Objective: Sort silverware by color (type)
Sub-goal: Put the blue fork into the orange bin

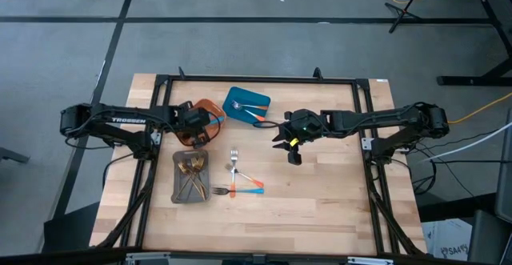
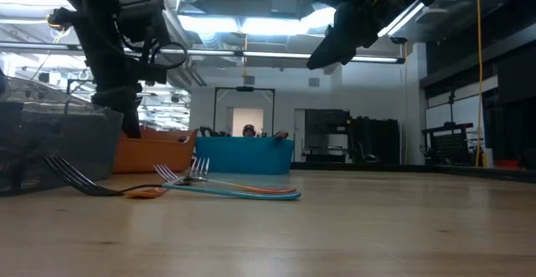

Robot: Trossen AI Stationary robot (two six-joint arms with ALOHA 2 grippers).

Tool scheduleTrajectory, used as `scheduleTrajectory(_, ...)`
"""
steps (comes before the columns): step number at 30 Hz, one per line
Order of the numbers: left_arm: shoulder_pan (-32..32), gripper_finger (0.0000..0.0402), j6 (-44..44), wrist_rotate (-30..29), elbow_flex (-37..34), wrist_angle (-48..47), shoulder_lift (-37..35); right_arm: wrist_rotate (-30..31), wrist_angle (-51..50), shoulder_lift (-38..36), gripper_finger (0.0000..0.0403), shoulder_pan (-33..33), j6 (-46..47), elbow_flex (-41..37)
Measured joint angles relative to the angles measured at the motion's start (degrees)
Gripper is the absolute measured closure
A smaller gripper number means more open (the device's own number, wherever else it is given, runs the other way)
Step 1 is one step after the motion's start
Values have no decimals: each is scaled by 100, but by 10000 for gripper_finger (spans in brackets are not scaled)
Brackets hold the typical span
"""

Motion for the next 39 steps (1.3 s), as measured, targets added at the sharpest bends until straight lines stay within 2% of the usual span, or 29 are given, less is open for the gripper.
scheduleTrajectory(11, -7, 317, 38, -17, 973, -11, 0, 0, 1, 0, 311, 0, -1, 0)
scheduleTrajectory(14, -64, 317, 4, 220, 1297, 50, 0, 0, 0, 0, 311, -1, 0, 0)
scheduleTrajectory(18, -297, 317, -180, 914, 1459, 556, 0, 0, 0, 0, 311, -1, -1, 0)
scheduleTrajectory(21, -587, 317, -478, 1458, 1461, 1071, 5, 0, 0, 0, 311, -1, -1, 0)
scheduleTrajectory(24, -1054, 317, -648, 1639, 1467, 1466, 111, 0, 2, 0, 311, 1, 0, 0)
scheduleTrajectory(30, -2086, 317, -765, 1573, 1465, 2272, 584, 0, 15, 2, 311, 0, -2, 0)
scheduleTrajectory(39, -3246, 317, -762, 961, 1465, 3438, 1578, 0, 8, 2, 311, 1, -2, 0)
